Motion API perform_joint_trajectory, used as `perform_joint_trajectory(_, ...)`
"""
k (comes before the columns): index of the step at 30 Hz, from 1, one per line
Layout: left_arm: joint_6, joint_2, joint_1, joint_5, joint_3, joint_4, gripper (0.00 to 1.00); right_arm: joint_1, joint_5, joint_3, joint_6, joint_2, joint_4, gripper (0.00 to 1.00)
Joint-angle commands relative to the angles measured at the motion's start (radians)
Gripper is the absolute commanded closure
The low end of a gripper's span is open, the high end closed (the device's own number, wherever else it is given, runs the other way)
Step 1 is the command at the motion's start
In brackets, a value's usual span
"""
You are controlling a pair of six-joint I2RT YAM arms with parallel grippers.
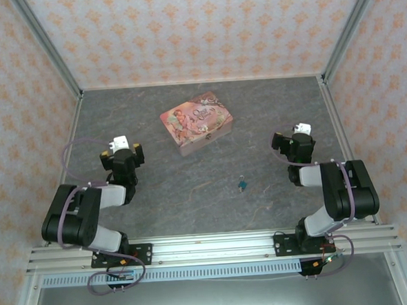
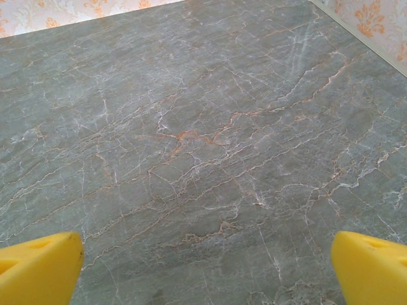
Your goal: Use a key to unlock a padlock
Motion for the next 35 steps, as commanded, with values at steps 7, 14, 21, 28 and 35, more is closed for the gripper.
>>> perform_joint_trajectory(7,0.006,0.014,0.031,0.100,0.063,-0.008,0.00,-0.006,-0.005,0.012,-0.014,-0.002,0.032,0.01)
perform_joint_trajectory(14,0.007,0.012,0.031,0.101,0.064,-0.011,0.00,-0.004,-0.004,0.011,-0.015,-0.003,0.033,0.01)
perform_joint_trajectory(21,0.007,0.012,0.031,0.101,0.064,-0.011,0.00,-0.004,-0.004,0.014,-0.014,-0.002,0.033,0.01)
perform_joint_trajectory(28,0.006,0.012,0.031,0.100,0.064,-0.011,0.00,-0.003,-0.004,0.018,-0.015,0.000,0.025,0.01)
perform_joint_trajectory(35,0.007,0.012,0.032,0.100,0.064,-0.011,0.00,-0.001,0.001,0.015,-0.015,-0.002,0.029,0.01)
